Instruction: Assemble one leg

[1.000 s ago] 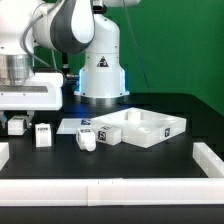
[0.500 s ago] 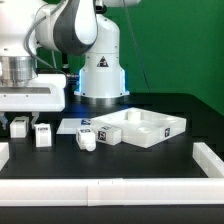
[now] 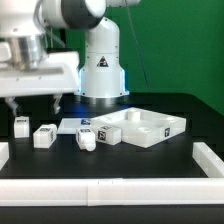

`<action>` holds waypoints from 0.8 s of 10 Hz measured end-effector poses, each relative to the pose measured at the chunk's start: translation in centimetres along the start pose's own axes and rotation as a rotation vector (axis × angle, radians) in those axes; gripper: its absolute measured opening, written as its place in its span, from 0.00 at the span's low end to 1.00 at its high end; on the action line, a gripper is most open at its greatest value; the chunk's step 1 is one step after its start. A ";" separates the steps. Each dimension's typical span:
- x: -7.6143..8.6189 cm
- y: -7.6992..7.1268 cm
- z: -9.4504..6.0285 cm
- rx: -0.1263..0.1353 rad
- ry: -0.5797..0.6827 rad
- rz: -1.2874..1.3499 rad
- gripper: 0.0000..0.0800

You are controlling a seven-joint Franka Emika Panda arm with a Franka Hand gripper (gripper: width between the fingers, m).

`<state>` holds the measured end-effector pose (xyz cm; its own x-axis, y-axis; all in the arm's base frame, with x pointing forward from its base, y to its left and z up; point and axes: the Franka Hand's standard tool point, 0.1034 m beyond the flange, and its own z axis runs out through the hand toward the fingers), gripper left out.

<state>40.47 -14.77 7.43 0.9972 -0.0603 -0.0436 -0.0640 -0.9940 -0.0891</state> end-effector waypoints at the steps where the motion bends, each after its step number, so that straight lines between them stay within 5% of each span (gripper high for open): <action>1: 0.4 -2.1 -0.3 0.000 0.009 -0.009 0.81; 3: 1.0 -5.2 0.2 -0.006 0.008 -0.066 0.81; 4: 1.0 -4.9 0.9 -0.027 0.022 -0.074 0.81; 8: 0.9 -5.1 1.0 -0.027 0.022 -0.025 0.81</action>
Offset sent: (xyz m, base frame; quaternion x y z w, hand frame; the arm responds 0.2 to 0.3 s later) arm 0.0012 0.0086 -0.0243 -0.0640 0.0273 -0.0621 0.9956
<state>41.61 -9.65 6.88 0.9991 -0.0366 -0.0196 -0.0378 -0.9973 -0.0635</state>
